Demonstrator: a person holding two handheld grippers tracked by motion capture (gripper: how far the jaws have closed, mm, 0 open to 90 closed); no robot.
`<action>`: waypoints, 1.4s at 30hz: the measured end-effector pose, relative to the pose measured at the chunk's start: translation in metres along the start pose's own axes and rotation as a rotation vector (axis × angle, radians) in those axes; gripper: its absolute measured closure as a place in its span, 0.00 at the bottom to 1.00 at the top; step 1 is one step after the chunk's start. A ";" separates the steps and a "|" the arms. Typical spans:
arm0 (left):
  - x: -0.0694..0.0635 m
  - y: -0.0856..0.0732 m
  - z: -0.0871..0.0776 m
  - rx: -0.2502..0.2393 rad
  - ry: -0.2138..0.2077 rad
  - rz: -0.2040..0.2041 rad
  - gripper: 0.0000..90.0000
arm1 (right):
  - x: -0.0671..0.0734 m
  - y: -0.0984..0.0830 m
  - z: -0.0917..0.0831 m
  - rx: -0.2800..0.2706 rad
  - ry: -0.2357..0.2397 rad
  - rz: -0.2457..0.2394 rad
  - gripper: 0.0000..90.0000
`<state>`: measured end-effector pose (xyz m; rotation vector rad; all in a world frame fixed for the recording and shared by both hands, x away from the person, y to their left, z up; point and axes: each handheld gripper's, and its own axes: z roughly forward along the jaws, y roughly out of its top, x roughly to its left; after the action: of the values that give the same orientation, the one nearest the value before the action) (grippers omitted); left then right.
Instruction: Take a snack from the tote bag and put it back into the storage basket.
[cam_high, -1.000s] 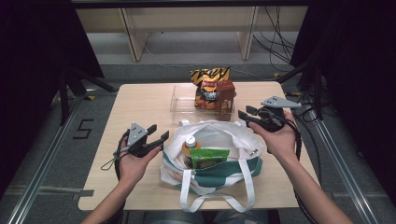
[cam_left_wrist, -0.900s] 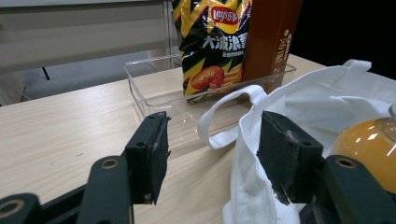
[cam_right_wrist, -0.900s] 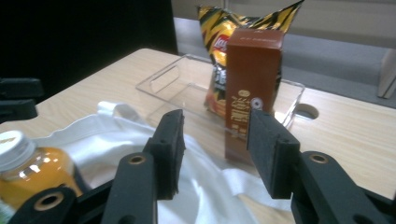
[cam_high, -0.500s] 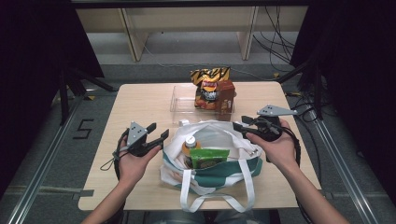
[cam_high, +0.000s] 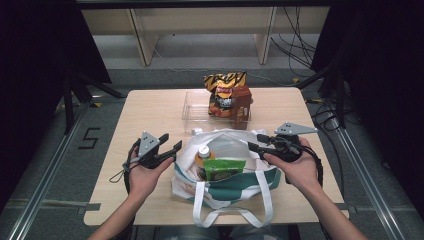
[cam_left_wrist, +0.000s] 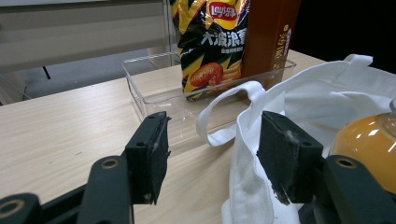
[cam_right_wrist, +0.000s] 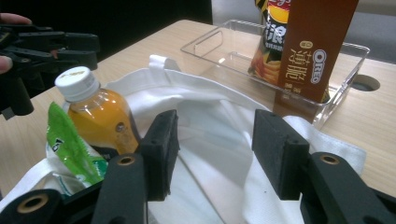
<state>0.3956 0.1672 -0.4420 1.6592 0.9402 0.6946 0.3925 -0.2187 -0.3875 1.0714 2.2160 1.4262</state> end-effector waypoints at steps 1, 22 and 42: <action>0.000 0.000 0.000 0.000 -0.002 0.003 0.47 | 0.000 0.000 -0.001 -0.006 -0.003 -0.018 0.56; 0.001 0.001 -0.001 -0.005 0.001 0.004 0.47 | 0.019 -0.007 -0.005 -0.003 0.067 -0.026 0.55; -0.001 0.001 -0.001 -0.005 0.001 0.000 0.47 | 0.029 -0.009 -0.010 -0.013 0.100 -0.027 0.52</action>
<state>0.3949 0.1670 -0.4407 1.6547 0.9377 0.6974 0.3623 -0.2064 -0.3866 0.9815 2.2774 1.5120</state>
